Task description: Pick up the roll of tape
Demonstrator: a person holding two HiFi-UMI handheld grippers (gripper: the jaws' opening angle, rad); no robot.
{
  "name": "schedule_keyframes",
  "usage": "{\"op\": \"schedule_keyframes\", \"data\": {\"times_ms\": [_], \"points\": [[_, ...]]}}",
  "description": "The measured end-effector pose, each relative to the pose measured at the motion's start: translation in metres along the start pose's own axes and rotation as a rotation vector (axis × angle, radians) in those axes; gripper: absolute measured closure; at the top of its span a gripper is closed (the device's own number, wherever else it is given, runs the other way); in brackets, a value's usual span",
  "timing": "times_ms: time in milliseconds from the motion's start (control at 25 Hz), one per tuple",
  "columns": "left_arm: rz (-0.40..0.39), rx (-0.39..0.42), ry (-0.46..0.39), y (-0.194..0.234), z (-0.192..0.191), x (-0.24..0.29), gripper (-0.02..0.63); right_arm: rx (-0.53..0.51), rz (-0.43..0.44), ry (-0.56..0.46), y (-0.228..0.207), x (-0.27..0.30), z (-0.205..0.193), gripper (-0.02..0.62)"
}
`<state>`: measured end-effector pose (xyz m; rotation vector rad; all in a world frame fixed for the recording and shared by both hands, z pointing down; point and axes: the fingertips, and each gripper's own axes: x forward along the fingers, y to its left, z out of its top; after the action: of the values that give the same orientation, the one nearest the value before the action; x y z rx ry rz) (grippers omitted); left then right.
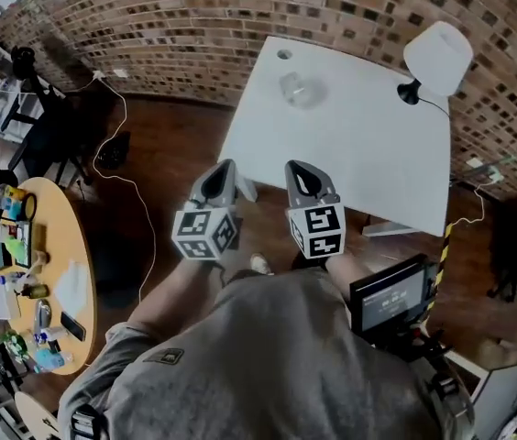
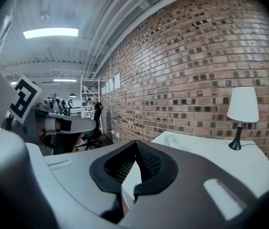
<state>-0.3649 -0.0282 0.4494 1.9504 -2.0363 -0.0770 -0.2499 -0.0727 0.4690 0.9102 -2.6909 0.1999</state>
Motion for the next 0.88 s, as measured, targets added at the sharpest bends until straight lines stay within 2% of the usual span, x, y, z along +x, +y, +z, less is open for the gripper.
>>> {"op": "schedule_keyframes", "data": {"times_ms": [120,360,560,880], "points": [[-0.047,-0.01,0.021,-0.001,-0.004,0.017,0.604,0.008,-0.06,0.015,-0.011,-0.001,-0.007,0.584],[-0.099,0.001,0.044,-0.013,-0.004,0.072,0.604,0.038,-0.129,0.019,-0.062,0.017,-0.006,0.584],[-0.096,0.023,0.06,-0.015,0.002,0.116,0.604,0.051,-0.128,0.022,-0.097,0.047,-0.001,0.584],[-0.043,0.044,0.104,-0.012,0.003,0.185,0.604,0.074,-0.085,0.055,-0.152,0.097,-0.007,0.583]]}}
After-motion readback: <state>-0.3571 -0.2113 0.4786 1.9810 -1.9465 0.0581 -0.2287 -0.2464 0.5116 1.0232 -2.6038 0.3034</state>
